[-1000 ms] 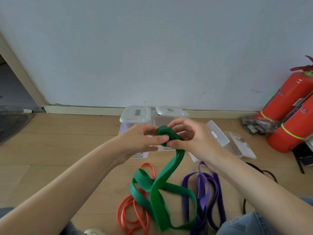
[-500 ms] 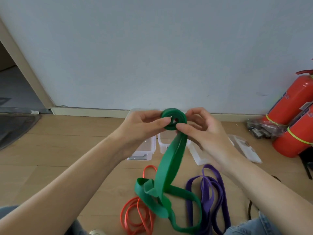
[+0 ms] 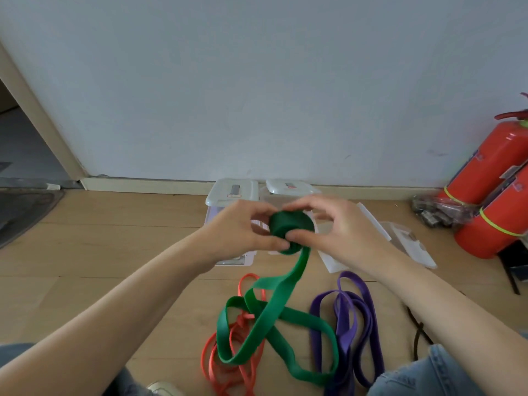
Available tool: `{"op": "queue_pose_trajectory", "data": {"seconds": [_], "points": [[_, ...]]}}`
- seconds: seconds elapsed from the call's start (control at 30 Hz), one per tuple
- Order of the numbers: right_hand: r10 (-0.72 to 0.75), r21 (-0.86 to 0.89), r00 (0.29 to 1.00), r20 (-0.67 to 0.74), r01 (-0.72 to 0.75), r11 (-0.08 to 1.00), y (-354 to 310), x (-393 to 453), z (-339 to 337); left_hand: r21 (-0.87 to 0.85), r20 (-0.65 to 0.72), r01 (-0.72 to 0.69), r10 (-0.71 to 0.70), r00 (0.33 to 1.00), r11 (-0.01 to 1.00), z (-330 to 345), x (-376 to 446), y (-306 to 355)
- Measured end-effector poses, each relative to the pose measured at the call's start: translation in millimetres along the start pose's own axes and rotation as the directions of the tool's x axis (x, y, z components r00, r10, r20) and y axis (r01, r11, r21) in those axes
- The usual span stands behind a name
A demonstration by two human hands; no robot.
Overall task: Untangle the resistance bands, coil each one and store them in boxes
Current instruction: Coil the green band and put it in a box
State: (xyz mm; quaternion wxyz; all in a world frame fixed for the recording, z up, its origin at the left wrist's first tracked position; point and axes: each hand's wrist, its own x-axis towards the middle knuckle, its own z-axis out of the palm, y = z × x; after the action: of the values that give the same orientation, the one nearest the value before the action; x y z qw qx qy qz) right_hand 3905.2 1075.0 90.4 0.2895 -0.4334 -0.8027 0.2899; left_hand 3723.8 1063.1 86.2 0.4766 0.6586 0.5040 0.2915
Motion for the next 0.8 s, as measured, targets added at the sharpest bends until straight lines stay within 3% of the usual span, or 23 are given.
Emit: {"op": "queue_pose_trajectory", "data": {"seconds": [0.07,0.13,0.2,0.27,0.3,0.37,0.43,0.5,0.57,0.63,0.7,0.8], "points": [[0.126,0.402,0.991,-0.037,-0.101,0.91,-2.2,-0.5,-2.2,-0.177,-0.042,-0.037,0.03,0.999,0.984,-7.2,-0.6,2.7],[0.206,0.625,0.971,-0.121,-0.086,0.775,-2.1,0.0,0.8,-0.4,-0.052,-0.074,0.058,0.997,0.914,-12.4,0.6,4.8],[0.225,0.639,0.949,-0.223,-0.032,0.768,-4.1,0.5,8.1,-0.555,-0.065,-0.079,0.052,0.997,0.828,-10.1,1.8,5.4],[0.197,0.546,0.939,-0.282,-0.011,0.837,-6.3,1.5,13.1,-0.59,-0.059,-0.03,-0.006,0.998,0.807,-6.4,2.4,2.3],[0.172,0.48,0.942,-0.287,-0.014,0.877,-6.3,2.0,12.8,-0.553,-0.04,0.01,-0.038,0.998,0.833,-5.9,2.5,1.1],[0.093,0.35,0.965,-0.245,-0.002,0.937,-5.5,2.3,7.6,-0.306,-0.012,0.061,-0.068,0.998,0.95,-11.1,1.8,-1.2],[0.006,0.238,0.989,-0.148,0.03,0.971,-5.3,1.5,2.4,-0.124,0.021,0.079,-0.077,0.997,0.989,-18.3,1.3,-0.9],[-0.029,0.157,0.996,-0.085,0.043,0.987,-4.5,0.4,-0.3,-0.069,0.064,0.066,-0.062,0.996,0.995,-18.3,1.7,0.5],[-0.012,0.22,0.996,-0.089,0.032,0.975,-2.6,-0.5,-0.5,-0.052,0.038,0.05,-0.048,0.998,0.997,-13.7,1.1,2.6],[0.071,0.423,0.991,-0.112,-0.018,0.906,-0.8,-0.2,-1.1,-0.116,-0.046,0.0,-0.005,0.999,0.993,-14.3,1.0,2.8],[0.137,0.581,0.983,-0.122,-0.041,0.813,1.5,-0.8,1.4,-0.306,-0.15,-0.081,0.036,0.988,0.949,-21.9,1.8,4.8],[0.16,0.657,0.981,-0.106,-0.052,0.752,2.0,-2.2,17.3,-0.691,-0.241,-0.186,0.02,0.97,0.699,-34.7,5.0,11.3]]}}
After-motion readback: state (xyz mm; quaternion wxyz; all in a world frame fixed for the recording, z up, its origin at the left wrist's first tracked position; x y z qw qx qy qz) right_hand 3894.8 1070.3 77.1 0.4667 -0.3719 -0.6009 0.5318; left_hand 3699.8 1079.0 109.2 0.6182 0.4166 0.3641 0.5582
